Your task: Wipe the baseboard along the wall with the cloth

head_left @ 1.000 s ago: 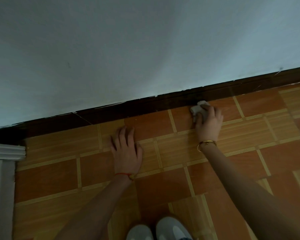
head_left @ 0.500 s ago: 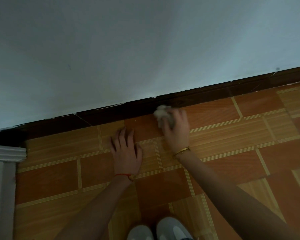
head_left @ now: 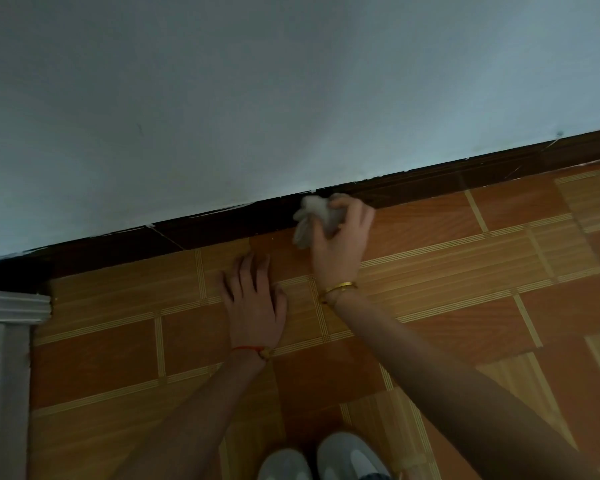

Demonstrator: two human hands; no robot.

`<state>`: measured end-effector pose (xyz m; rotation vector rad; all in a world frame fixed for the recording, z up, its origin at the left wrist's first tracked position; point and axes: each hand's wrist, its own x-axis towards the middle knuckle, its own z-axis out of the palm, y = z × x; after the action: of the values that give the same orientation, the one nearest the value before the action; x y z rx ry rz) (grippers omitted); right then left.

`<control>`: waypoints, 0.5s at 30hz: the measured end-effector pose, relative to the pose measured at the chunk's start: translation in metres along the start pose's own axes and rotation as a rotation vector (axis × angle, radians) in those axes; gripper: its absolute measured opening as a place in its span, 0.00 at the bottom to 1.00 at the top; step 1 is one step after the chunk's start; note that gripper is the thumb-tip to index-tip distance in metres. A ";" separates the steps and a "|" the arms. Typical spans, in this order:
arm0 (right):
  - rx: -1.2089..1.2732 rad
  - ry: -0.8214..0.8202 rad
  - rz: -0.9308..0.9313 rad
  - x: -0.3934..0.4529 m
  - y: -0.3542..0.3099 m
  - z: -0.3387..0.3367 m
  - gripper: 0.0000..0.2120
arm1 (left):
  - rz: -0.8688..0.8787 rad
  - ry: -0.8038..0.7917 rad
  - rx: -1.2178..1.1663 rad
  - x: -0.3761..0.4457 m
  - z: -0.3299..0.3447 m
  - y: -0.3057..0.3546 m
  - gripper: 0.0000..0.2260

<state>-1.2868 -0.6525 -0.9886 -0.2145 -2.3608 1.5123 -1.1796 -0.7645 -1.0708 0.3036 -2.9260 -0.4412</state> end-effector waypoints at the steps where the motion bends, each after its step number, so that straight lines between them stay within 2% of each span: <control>1: -0.011 0.086 0.051 0.011 0.005 -0.008 0.15 | -0.003 -0.005 -0.007 0.000 0.000 0.000 0.23; 3: -0.026 0.211 0.134 0.033 0.014 -0.024 0.15 | -0.014 -0.019 -0.021 0.000 0.000 0.001 0.23; 5: -0.055 0.207 0.123 0.042 0.018 -0.034 0.14 | -0.015 -0.023 -0.020 0.000 0.000 0.001 0.23; 8: -0.069 0.084 0.044 0.027 0.010 -0.024 0.14 | -0.016 -0.018 -0.017 0.000 0.000 0.001 0.23; 12: -0.047 -0.213 -0.074 -0.020 -0.009 0.015 0.15 | -0.006 -0.030 0.012 0.000 0.000 -0.001 0.24; 15: -0.008 -0.225 -0.084 -0.029 -0.014 0.026 0.15 | 0.007 -0.051 0.026 0.000 0.000 -0.003 0.25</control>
<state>-1.2685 -0.6892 -0.9911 0.0560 -2.5130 1.5594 -1.1792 -0.7672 -1.0714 0.2898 -2.9832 -0.4158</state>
